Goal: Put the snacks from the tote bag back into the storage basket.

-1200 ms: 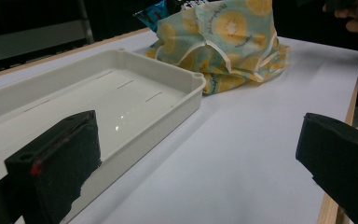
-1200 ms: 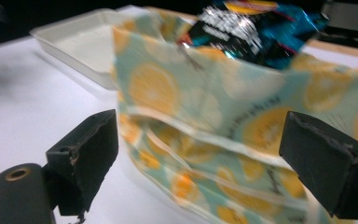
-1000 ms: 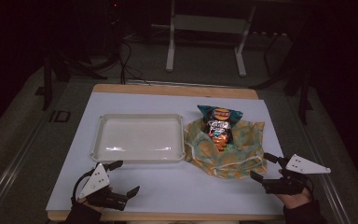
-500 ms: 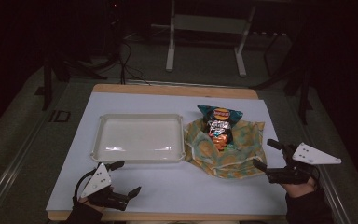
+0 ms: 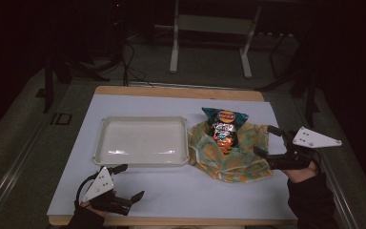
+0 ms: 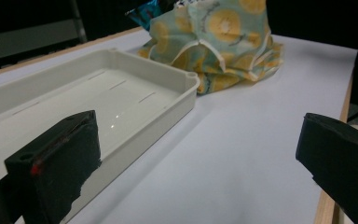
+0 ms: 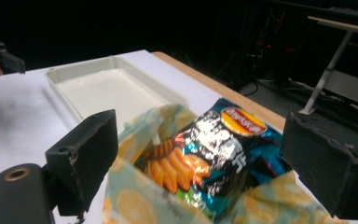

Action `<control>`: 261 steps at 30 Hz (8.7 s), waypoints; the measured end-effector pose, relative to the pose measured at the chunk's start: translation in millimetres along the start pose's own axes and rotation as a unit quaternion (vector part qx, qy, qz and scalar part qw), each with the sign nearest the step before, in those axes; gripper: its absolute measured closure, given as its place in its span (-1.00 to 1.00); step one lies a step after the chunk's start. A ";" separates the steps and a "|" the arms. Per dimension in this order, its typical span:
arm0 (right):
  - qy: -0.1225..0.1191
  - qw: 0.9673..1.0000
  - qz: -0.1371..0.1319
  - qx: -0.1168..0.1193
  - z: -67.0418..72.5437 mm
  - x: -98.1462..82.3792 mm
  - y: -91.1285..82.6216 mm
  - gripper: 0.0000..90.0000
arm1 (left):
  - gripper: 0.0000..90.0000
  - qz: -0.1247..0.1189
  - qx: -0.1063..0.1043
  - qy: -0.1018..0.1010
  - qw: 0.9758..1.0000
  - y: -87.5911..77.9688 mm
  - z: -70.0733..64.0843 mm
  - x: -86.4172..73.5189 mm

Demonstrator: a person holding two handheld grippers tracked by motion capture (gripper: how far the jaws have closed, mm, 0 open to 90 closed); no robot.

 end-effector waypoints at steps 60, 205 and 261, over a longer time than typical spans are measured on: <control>0.085 0.992 0.092 -0.015 -121.1 -76.8 122.8 -0.46 | -0.99 0.008 -0.021 0.021 1.000 3.6 -6.7 -3.8; 0.004 0.992 -0.046 0.119 68.3 171.4 171.6 1.00 | -0.99 0.009 -0.023 0.024 0.999 2.8 -7.5 -4.8; 0.109 0.984 0.054 0.129 109.4 35.6 279.1 1.00 | -0.99 0.006 -0.023 0.026 0.999 0.8 -7.5 -4.4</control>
Point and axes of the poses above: each handheld gripper's, and its own axes: y roughly forward along the jaws, x roughly out of its top, z roughly to its left, the point moved 10 cm from there along y, roughly forward along the jaws
